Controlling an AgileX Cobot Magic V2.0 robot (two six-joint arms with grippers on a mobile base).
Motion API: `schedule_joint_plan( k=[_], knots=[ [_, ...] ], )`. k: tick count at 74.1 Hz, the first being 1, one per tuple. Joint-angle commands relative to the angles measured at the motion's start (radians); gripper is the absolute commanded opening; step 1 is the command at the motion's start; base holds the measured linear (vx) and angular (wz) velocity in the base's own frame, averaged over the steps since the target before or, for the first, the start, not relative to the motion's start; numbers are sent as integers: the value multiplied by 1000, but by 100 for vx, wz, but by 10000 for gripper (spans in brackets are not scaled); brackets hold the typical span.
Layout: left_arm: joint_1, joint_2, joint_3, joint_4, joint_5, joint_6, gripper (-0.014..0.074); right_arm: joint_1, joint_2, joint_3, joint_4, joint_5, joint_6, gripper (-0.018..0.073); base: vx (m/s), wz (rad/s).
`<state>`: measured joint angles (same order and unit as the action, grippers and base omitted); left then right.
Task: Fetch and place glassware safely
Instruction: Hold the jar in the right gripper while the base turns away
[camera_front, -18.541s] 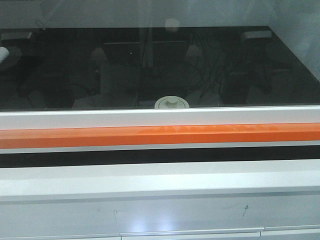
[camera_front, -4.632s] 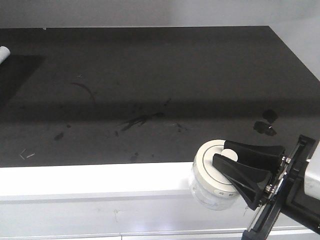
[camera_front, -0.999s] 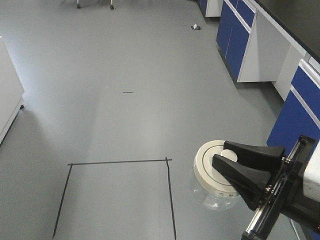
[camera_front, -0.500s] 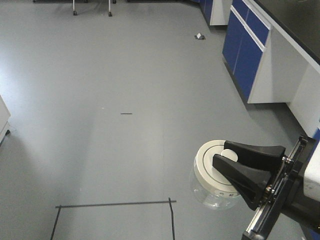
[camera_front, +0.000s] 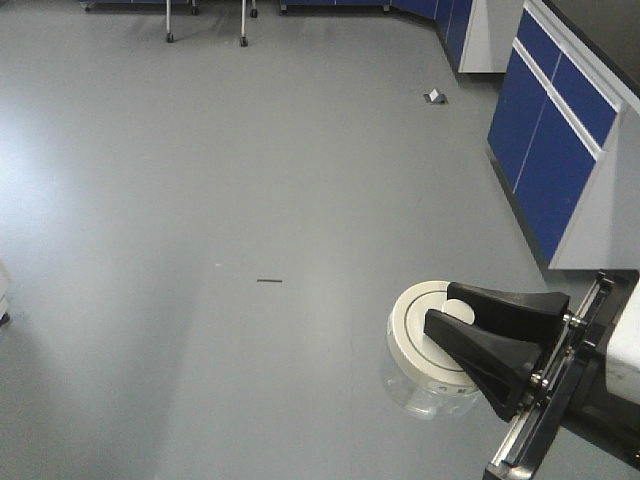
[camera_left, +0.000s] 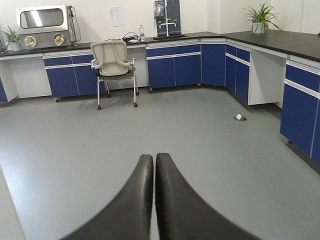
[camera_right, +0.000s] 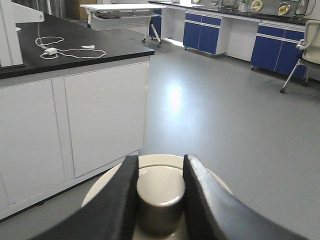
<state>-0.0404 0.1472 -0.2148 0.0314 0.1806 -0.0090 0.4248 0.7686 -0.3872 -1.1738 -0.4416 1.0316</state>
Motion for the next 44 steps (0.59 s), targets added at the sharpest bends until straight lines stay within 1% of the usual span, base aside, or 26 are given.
schedule_joint_plan(
  k=[1,44],
  knots=[
    [-6,12,-27,-7,-77,-2,-7,-2,-8,-31,37,-46,-7,-1,56,1],
    [-6,12,-27,-7,-77,-2,-7,-2,-11,-31,37,-47,-7,-1,61,-6]
  ],
)
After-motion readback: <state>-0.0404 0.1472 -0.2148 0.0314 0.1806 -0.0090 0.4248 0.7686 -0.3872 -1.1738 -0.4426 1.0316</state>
